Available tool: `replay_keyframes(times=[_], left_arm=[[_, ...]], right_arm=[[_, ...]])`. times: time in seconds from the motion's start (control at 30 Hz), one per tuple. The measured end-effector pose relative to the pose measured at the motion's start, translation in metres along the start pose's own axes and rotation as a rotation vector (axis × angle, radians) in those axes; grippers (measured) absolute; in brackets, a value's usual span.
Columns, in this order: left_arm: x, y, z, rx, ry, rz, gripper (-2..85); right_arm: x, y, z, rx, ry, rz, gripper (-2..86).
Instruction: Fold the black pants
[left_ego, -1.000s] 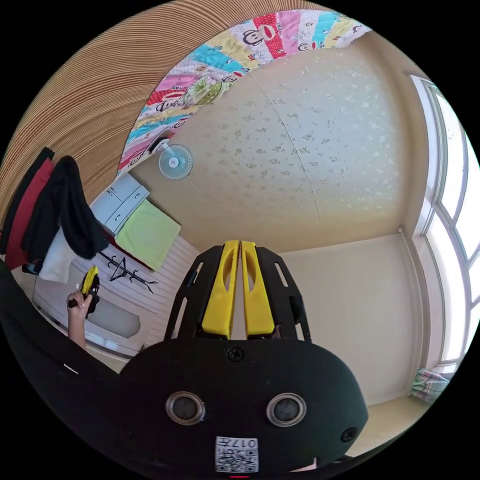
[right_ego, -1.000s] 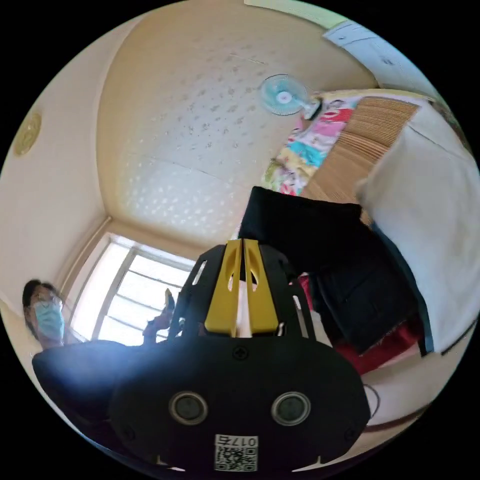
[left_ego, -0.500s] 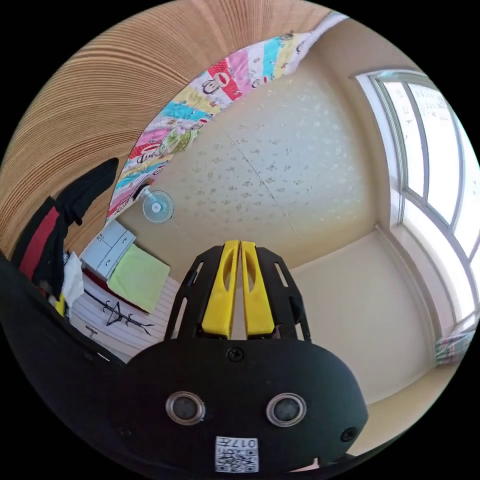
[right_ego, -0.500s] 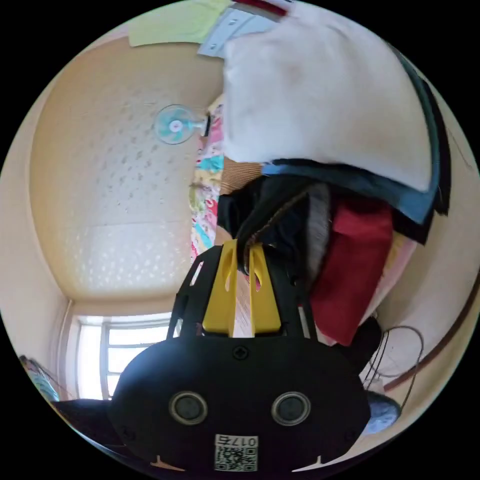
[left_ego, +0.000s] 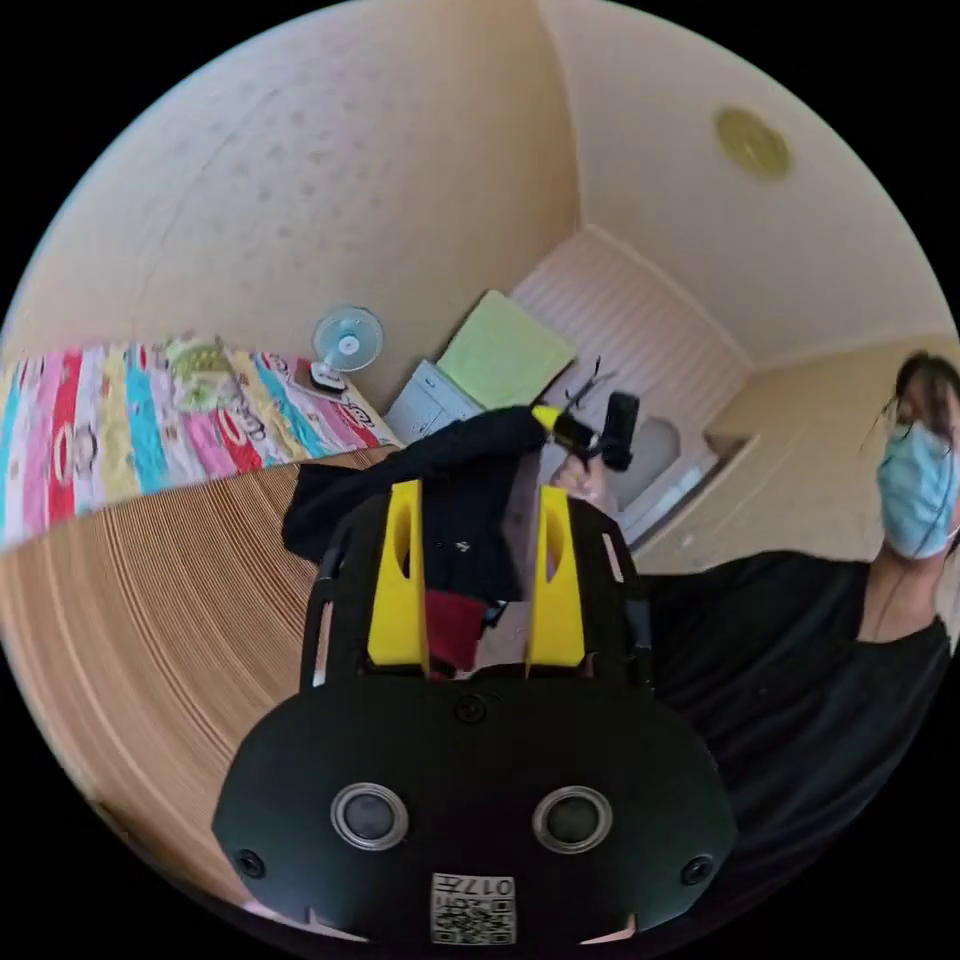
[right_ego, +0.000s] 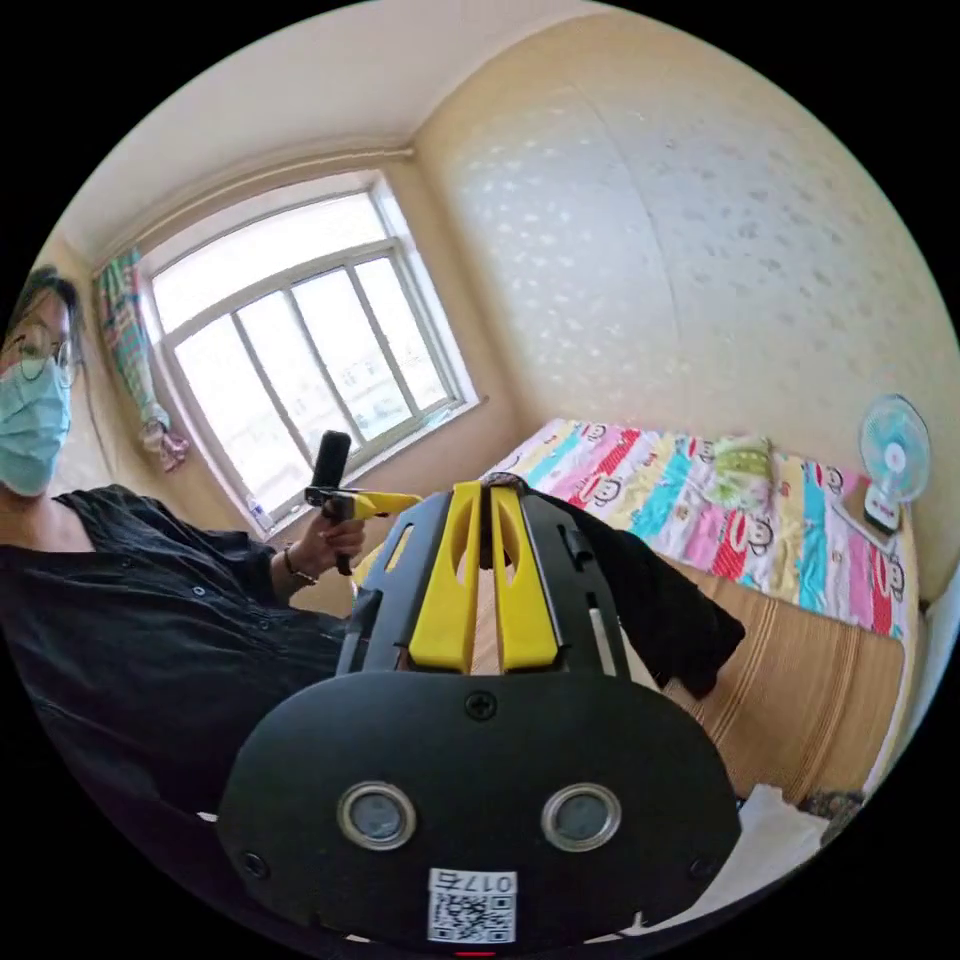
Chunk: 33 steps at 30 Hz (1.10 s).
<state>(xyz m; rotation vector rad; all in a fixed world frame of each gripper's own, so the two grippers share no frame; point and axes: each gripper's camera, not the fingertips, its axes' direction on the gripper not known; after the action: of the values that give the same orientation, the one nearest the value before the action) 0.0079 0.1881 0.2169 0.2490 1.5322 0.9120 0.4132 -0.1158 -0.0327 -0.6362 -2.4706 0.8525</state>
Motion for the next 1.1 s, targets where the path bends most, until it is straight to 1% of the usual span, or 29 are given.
replay_keyframes(times=[0.07,0.1,0.13,0.17,0.2,0.23,0.27,0.33,0.37,0.4,0.47,0.53,0.6,0.67,0.8,0.93,1.03,1.1], left_arm=[[0.046,-0.005,0.015,-0.055,-0.102,0.192,19.0],[0.059,-0.005,0.018,-0.059,-0.133,0.244,19.5],[0.085,-0.002,0.022,-0.063,-0.162,0.360,19.3],[0.111,0.004,0.025,-0.064,-0.127,0.470,17.6],[0.123,0.009,0.026,-0.064,-0.095,0.514,16.0],[0.143,0.021,0.026,-0.039,-0.062,0.570,12.1],[0.156,0.035,0.024,0.010,-0.145,0.548,7.5],[0.164,0.054,0.021,0.049,-0.200,0.519,4.5],[0.162,0.064,0.018,0.053,-0.171,0.491,4.0],[0.158,0.068,0.016,0.060,-0.151,0.469,3.8],[0.141,0.086,0.005,0.124,-0.080,0.356,3.3],[0.137,0.098,-0.010,0.175,-0.077,0.304,3.1],[0.149,0.108,-0.025,0.215,-0.094,0.331,3.1],[0.172,0.116,-0.046,0.246,-0.078,0.392,3.0],[0.203,0.125,-0.083,0.325,-0.006,0.447,3.1],[0.243,0.137,-0.128,0.400,0.046,0.546,3.2],[0.263,0.145,-0.154,0.443,0.089,0.547,3.5],[0.272,0.149,-0.168,0.459,0.110,0.543,3.8]], right_arm=[[-0.045,-0.008,0.003,0.036,-0.115,-0.121,1.3],[-0.073,-0.011,0.006,0.044,-0.177,-0.195,1.3],[-0.087,-0.013,0.007,0.047,-0.192,-0.224,1.3],[-0.109,-0.015,0.012,0.048,-0.192,-0.243,1.4],[-0.120,-0.017,0.020,0.031,-0.185,-0.215,1.4],[-0.124,-0.018,0.025,0.017,-0.183,-0.194,1.4],[-0.127,-0.015,0.034,-0.014,-0.188,-0.154,1.4],[-0.128,-0.003,0.044,-0.043,-0.192,-0.103,1.5],[-0.129,0.010,0.045,-0.039,-0.224,-0.084,1.5],[-0.129,0.027,0.039,0.003,-0.250,-0.054,1.4],[-0.126,0.062,0.023,0.093,-0.250,0.018,1.2],[-0.125,0.100,0.008,0.148,-0.151,0.124,1.2],[-0.127,0.152,0.003,0.117,0.083,0.243,1.8],[-0.130,0.193,0.005,0.114,0.198,0.289,3.0],[-0.118,0.280,0.018,0.187,0.173,0.423,8.6],[-0.102,0.307,0.051,0.267,0.103,0.449,12.0],[-0.097,0.284,0.081,0.336,0.045,0.380,15.9],[-0.110,0.243,0.100,0.378,0.084,0.266,18.6]])
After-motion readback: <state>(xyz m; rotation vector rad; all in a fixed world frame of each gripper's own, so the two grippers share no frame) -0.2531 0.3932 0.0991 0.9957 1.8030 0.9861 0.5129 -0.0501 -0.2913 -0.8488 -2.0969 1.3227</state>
